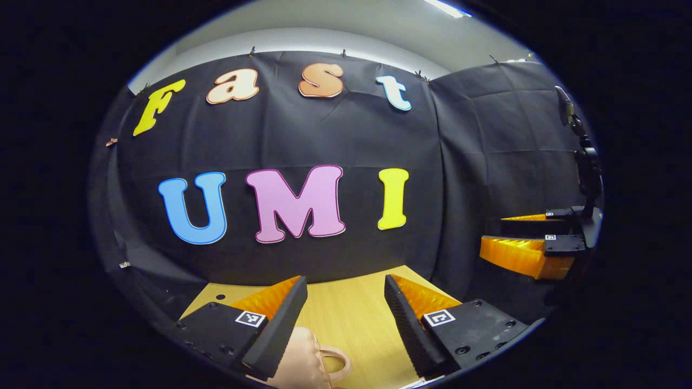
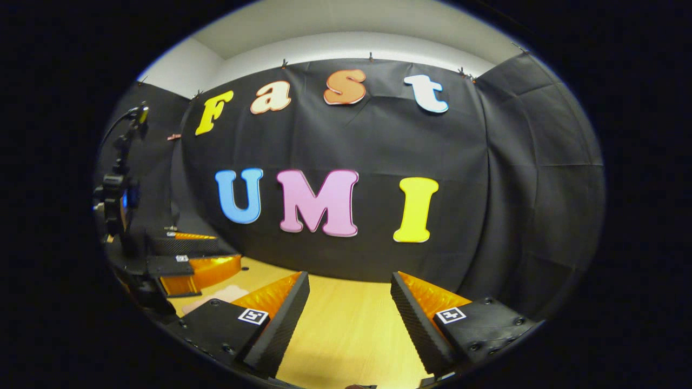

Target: First open the suitcase, pack the skin care products into it, and then close the suitcase.

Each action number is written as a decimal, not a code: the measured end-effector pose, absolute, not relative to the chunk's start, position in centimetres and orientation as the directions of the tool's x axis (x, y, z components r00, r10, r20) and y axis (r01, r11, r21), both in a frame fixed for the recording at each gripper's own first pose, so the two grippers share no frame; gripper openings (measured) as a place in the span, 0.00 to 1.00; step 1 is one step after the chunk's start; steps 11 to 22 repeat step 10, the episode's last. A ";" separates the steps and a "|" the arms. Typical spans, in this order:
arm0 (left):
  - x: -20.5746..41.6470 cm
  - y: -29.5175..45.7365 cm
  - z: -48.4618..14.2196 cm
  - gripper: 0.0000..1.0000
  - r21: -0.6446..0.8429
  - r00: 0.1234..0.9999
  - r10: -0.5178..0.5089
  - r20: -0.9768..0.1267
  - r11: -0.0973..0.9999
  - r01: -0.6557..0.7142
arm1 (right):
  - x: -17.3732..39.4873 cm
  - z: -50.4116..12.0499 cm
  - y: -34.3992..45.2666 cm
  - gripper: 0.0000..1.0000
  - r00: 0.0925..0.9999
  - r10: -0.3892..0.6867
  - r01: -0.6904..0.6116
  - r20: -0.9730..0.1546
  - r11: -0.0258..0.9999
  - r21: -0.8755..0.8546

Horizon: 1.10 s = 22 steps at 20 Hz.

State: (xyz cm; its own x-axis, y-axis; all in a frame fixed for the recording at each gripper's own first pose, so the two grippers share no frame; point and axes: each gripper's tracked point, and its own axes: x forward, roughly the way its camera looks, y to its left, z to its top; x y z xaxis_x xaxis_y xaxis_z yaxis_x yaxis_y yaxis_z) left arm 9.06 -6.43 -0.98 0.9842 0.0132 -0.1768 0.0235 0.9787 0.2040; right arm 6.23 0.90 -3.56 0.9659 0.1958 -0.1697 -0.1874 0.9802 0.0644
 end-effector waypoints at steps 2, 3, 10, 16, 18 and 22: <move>8.6 -5.4 -0.7 0.90 0.180 0.983 0.048 -0.176 0.984 -0.016 | 6.9 -2.4 1.1 0.96 0.978 0.158 -0.150 -0.133 0.986 0.067; 8.4 -4.6 -0.4 0.90 0.171 0.983 0.067 -0.168 0.985 -0.038 | 7.1 -1.9 1.1 0.96 0.984 0.138 -0.132 -0.112 0.989 0.064; 5.7 1.7 1.6 0.91 0.152 0.973 0.179 -0.147 0.976 -0.156 | 7.5 0.7 2.7 0.96 0.997 0.075 -0.075 0.001 0.996 0.057; 5.7 1.7 1.6 0.91 0.152 0.973 0.179 -0.147 0.976 -0.156 | 7.5 0.7 2.7 0.96 0.997 0.075 -0.075 0.001 0.996 0.057; 5.7 1.7 1.6 0.91 0.152 0.973 0.179 -0.147 0.976 -0.156 | 7.5 0.7 2.7 0.96 0.997 0.075 -0.075 0.001 0.996 0.057; 5.7 1.7 1.6 0.91 0.152 0.973 0.179 -0.147 0.976 -0.156 | 7.5 0.7 2.7 0.96 0.997 0.075 -0.075 0.001 0.996 0.057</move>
